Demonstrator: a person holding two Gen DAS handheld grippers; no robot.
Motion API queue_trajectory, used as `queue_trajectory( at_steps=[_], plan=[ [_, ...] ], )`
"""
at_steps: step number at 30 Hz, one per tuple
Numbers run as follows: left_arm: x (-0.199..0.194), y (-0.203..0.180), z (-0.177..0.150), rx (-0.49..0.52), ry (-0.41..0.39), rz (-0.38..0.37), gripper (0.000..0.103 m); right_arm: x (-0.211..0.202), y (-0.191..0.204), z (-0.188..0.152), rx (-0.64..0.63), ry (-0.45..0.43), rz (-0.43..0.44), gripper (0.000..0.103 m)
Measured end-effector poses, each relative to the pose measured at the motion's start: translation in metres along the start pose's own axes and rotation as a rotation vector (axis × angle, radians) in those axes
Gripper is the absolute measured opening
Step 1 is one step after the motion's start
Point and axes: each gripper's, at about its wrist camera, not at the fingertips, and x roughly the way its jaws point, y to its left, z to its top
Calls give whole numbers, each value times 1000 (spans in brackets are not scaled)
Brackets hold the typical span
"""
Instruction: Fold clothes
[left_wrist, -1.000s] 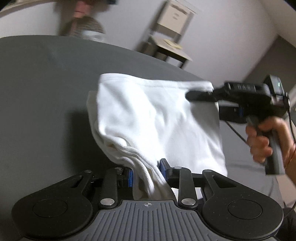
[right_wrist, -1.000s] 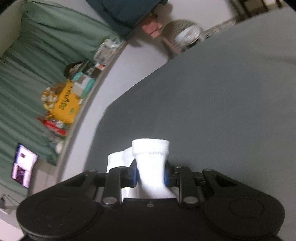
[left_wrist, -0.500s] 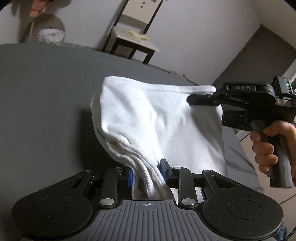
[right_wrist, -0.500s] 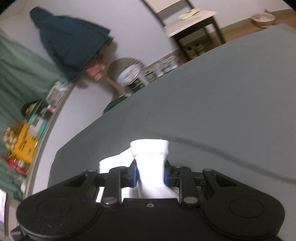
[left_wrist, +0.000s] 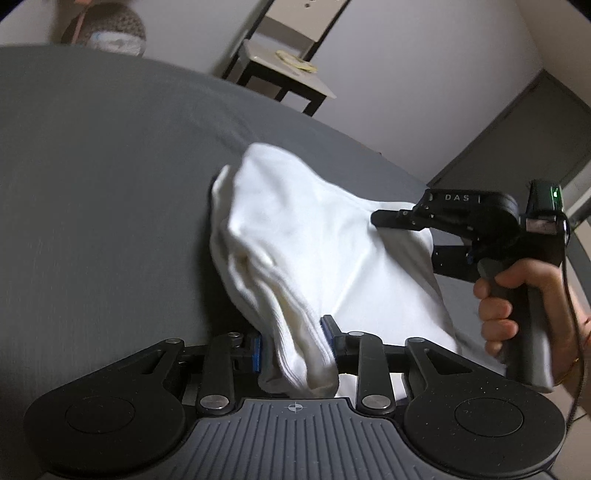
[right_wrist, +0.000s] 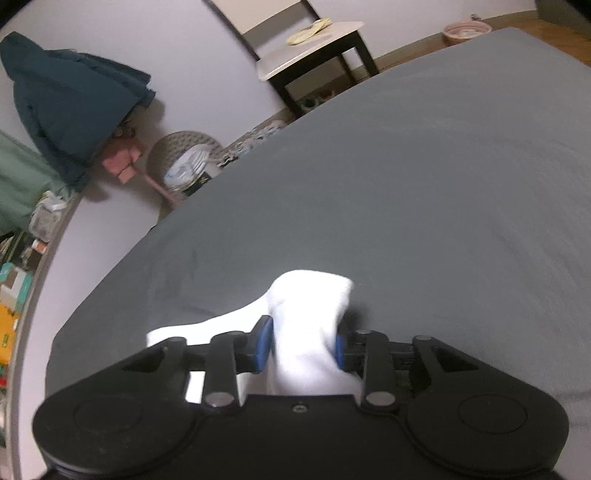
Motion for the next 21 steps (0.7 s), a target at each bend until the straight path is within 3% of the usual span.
queue_trajectory(
  at_steps=[1,3,8,11,15,16,18,21],
  plan=[
    [-2,4,-2,-5,3,7,48,0,1,-3,-8,-12,-27,49],
    [-7,14,-5,-12,12,-14,50,-5,1,-9,-33,-40,-74,58],
    [-18,19,-6,85,62,-29,52,-39,9,-27,-57,-146,-119,59],
    [-33,16,-7,151,61,-14,68,-71,21,-53,-76,-232,-99,62],
    [-58,20,-12,200,9,-16,69,-109,44,-117,-125,-363,-107,96],
    [-62,20,-15,230,-1,-1,69,-113,48,-134,-136,-382,-120,101],
    [-69,21,-21,292,-20,30,70,-112,57,-166,-156,-401,-165,103],
    [-79,21,-31,385,-49,76,89,-110,69,-213,-187,-434,-237,103]
  ],
)
